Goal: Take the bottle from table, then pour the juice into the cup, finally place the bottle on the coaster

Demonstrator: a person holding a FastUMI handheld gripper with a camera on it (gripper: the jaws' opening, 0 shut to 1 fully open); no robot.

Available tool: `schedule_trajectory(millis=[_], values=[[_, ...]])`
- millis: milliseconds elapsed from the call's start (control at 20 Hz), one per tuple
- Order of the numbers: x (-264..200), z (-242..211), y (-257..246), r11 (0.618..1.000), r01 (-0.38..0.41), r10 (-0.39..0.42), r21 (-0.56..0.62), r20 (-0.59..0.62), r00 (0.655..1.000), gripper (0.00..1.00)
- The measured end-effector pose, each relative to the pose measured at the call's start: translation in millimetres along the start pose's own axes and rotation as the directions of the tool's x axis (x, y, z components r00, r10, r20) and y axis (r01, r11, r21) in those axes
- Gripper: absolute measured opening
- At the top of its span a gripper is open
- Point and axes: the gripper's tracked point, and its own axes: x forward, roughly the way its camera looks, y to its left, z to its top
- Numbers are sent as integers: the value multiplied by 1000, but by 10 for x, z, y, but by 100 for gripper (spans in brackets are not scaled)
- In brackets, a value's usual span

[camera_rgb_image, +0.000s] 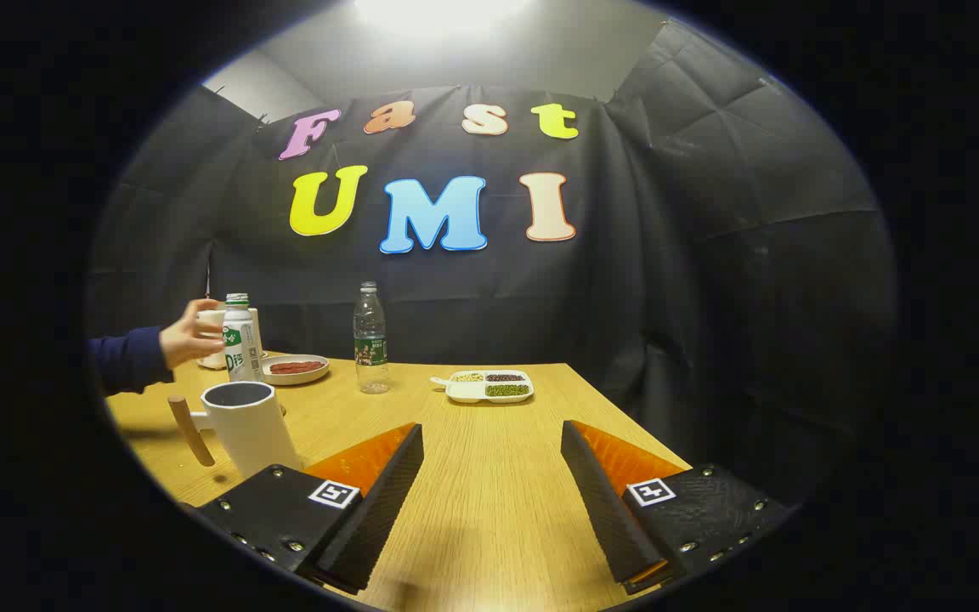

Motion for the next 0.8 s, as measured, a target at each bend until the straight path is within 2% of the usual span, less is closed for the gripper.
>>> schedule_trajectory(millis=[800], values=[[-7,-4,-1,1000,-2,2,0,-2,1000,99]])
